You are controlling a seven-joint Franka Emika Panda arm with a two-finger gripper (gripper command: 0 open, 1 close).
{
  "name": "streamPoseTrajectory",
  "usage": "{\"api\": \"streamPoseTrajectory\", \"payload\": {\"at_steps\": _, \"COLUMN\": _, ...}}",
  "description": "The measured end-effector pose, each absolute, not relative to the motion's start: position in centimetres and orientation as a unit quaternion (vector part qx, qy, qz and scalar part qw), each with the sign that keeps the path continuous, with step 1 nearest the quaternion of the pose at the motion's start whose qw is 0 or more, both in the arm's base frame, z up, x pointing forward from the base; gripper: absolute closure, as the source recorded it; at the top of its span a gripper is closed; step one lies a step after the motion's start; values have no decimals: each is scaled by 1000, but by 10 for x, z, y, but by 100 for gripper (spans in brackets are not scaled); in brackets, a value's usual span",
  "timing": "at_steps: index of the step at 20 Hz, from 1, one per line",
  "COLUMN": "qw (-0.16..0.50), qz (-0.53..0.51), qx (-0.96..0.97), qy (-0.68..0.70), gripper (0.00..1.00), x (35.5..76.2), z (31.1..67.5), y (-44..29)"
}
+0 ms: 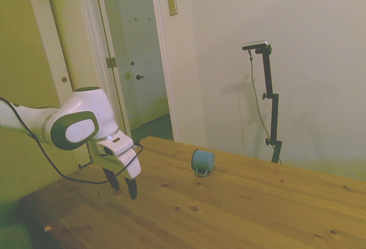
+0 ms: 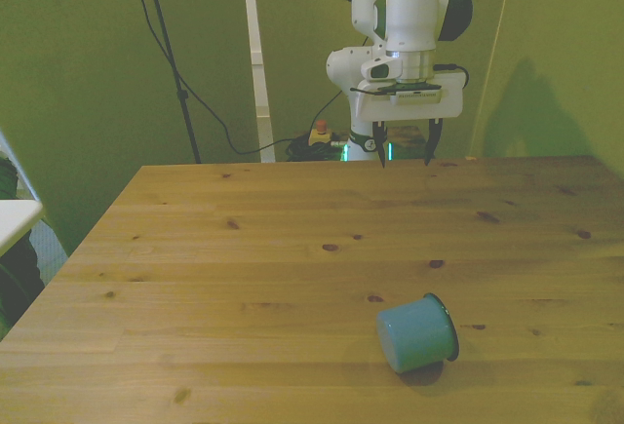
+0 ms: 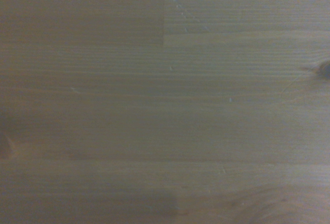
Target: Flip the mug upright
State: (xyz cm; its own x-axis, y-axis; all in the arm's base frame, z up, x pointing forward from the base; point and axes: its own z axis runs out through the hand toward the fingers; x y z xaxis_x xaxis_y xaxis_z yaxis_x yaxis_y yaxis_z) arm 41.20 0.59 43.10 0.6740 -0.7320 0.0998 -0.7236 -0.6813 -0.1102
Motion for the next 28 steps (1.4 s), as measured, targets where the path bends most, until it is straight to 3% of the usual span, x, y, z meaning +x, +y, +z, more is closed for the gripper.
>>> {"api": "streamPoseTrajectory", "payload": {"at_steps": 7, "qw": 26, "qz": -100, "qx": -915, "qy": 389, "gripper": 0, "x": 427, "z": 449, "y": -1}}
{"api": "streamPoseTrajectory", "payload": {"at_steps": 20, "qw": -25, "qz": -181, "qx": -912, "qy": 368, "gripper": 0, "x": 612, "z": 474, "y": -4}}
{"api": "streamPoseTrajectory", "payload": {"at_steps": 28, "qw": -103, "qz": -243, "qx": -897, "qy": 354, "gripper": 0, "x": 644, "z": 480, "y": 23}}
